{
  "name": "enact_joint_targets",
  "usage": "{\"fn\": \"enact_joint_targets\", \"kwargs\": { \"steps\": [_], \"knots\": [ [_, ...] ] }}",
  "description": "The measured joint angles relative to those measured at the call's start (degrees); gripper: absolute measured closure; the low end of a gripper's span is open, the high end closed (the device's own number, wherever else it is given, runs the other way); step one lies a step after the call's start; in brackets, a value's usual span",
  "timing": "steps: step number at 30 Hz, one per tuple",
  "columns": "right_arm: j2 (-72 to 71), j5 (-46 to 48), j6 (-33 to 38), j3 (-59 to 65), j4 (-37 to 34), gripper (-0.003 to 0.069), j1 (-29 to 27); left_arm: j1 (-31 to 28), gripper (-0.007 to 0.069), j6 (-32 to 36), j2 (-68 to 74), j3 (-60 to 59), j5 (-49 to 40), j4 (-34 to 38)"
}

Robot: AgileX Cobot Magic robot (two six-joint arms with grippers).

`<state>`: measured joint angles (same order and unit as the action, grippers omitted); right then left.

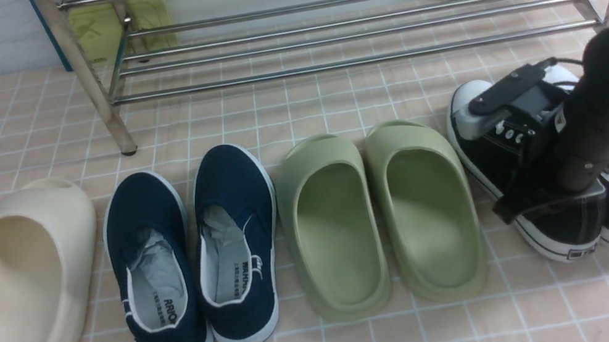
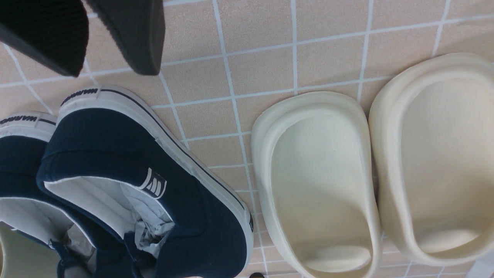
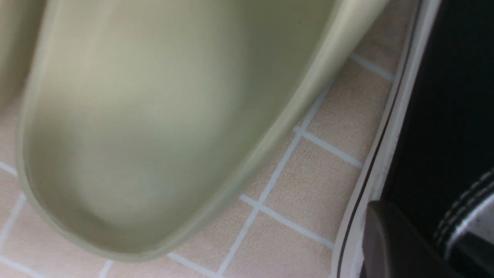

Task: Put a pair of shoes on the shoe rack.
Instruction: Use the right arm to grab the shoe closest to it, then use the right arm to put a shoe into the shoe rack

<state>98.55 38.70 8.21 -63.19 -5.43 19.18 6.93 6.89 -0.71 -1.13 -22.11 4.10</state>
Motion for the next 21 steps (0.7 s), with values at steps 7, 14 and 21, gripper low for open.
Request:
{"fn": "enact_joint_targets", "kwargs": {
  "steps": [7, 14, 21],
  "knots": [
    [-3.17, 8.24, -3.69, -9.6, -0.27, 0.0655, 0.0, 0.0, 0.0385, 0.0, 0.0, 0.0, 0.0, 0.0],
    [-0.19, 9.91, -4.44, -18.33, 1.07, 0.0653, -0.13, 0.0, 0.0385, 0.0, 0.0, 0.0, 0.0, 0.0],
    [12.81, 7.16, -4.5, -32.42, 2.29, 0.0651, -3.49, 0.0, 0.0385, 0.0, 0.0, 0.0, 0.0, 0.0]
  ]
}}
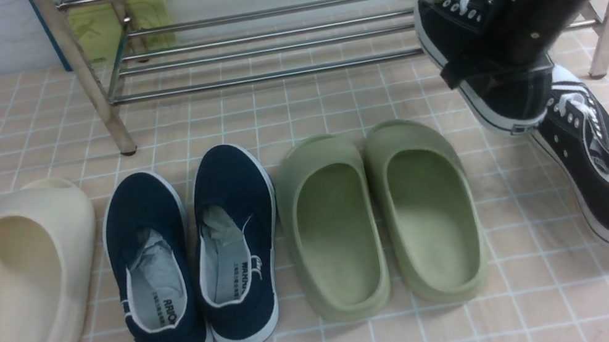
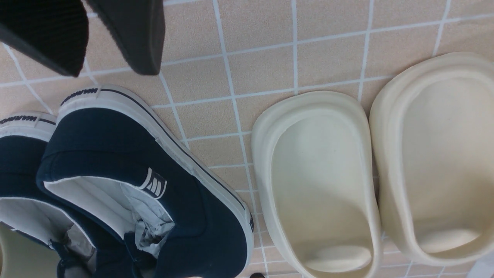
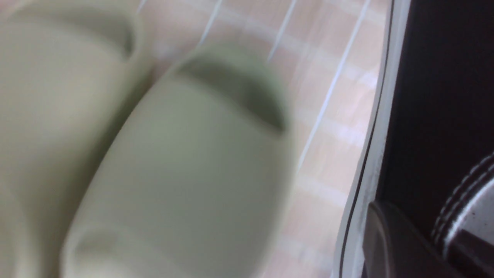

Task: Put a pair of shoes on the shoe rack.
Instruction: Use the right arm to put a shoe into the shoe rack

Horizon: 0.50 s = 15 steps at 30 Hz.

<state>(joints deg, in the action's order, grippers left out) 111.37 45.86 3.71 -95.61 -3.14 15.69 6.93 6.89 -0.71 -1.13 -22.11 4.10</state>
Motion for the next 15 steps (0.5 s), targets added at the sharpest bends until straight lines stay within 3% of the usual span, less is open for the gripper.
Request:
{"fn": "enact_joint_targets", "kwargs": {
  "steps": [10, 15],
  "knots": [
    [16.22, 1.32, 0.0, -23.94, 0.54, 0.0648, -2.18, 0.0, 0.0385, 0.0, 0.0, 0.0, 0.0, 0.0],
    [20.71, 1.47, 0.0, -30.59, 0.43, 0.0601, -2.12, 0.0, 0.0385, 0.0, 0.0, 0.0, 0.0, 0.0]
  ]
}}
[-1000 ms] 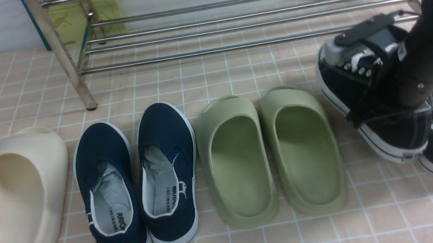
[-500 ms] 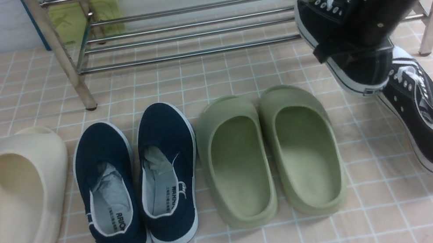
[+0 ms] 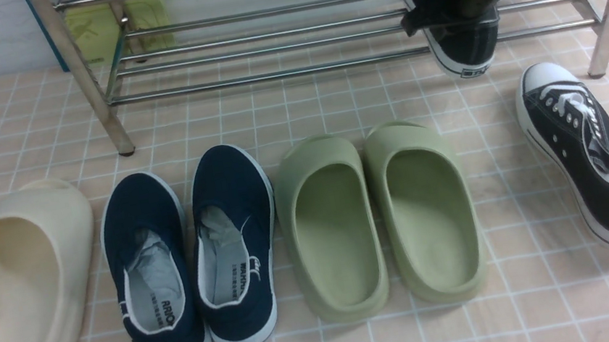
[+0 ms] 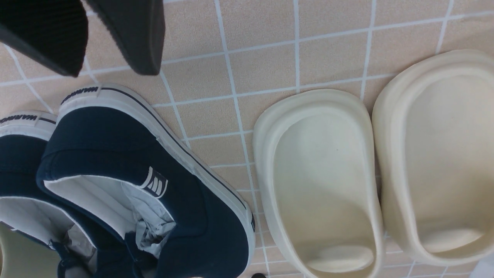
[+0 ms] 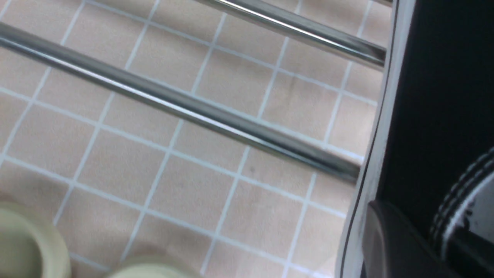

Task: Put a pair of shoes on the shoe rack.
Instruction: Use the right arm to put a shoe into the shoe rack, then use the right arm to grab the shoe closest to it

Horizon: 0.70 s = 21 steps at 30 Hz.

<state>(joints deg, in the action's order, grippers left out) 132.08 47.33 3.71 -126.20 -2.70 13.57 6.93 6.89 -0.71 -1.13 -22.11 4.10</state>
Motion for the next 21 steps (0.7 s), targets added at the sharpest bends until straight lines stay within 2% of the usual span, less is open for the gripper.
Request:
{"fn": "enact_joint_targets", "kwargs": {
  "steps": [5, 7, 11, 14, 21],
  "knots": [
    [0.02, -0.42, 0.0, -1.26, 0.25, 0.0459, -0.13, 0.0, 0.0385, 0.0, 0.0, 0.0, 0.0, 0.0],
    [-0.25, 1.85, 0.0, -1.26, -0.36, 0.033, -0.13, 0.0, 0.0385, 0.0, 0.0, 0.0, 0.0, 0.0],
    [-3.61, 8.75, 0.06, -1.2, -1.24, 0.0197, -0.01, 0.0, 0.0385, 0.0, 0.0, 0.0, 0.0, 0.0],
    [-9.62, 12.65, 0.06, -1.09, -0.29, 0.0152, -0.07, 0.0, 0.0385, 0.0, 0.0, 0.0, 0.0, 0.0],
    [-24.84, 17.46, 0.0, 5.3, 4.62, 0.0138, -0.26, 0.0, 0.0385, 0.0, 0.0, 0.0, 0.0, 0.0]
  ]
}}
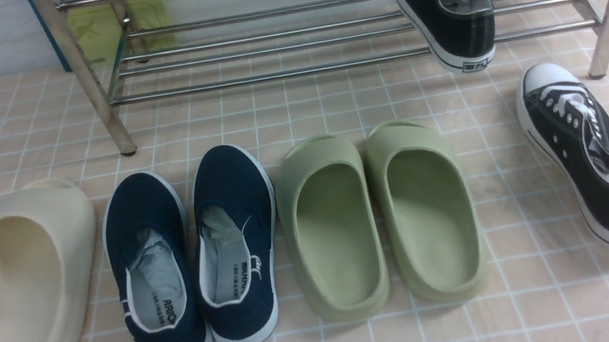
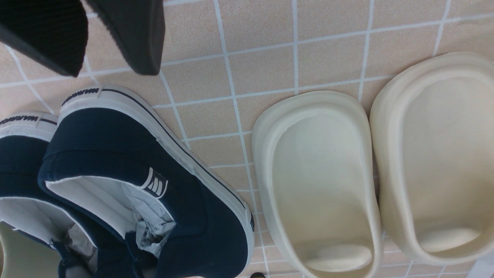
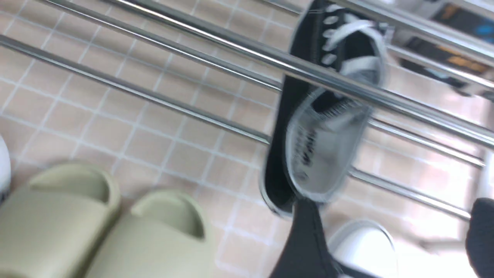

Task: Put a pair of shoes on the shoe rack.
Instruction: Use the right arm to grab the shoe closest to it, then use the right arm to put a shoe into the shoe rack

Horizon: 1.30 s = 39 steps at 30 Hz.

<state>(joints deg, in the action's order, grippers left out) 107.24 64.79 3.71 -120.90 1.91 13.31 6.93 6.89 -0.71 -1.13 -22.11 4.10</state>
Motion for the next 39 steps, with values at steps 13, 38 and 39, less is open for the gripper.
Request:
{"fn": "enact_joint_targets", "kwargs": {
  "steps": [13, 38, 39],
  "knots": [
    [-2.47, 0.28, -8.43, 35.33, 3.93, 0.0137, -0.1, 0.0, 0.0385, 0.0, 0.0, 0.0, 0.0, -0.06],
    [-10.06, -12.43, -16.87, 47.68, 8.51, 0.0664, -0.41, 0.0, 0.0385, 0.0, 0.0, 0.0, 0.0, -0.06],
    [-10.44, -11.95, -16.17, 45.98, 8.68, 0.0664, -0.41, 0.0, 0.0385, 0.0, 0.0, 0.0, 0.0, -0.06]
  ]
}}
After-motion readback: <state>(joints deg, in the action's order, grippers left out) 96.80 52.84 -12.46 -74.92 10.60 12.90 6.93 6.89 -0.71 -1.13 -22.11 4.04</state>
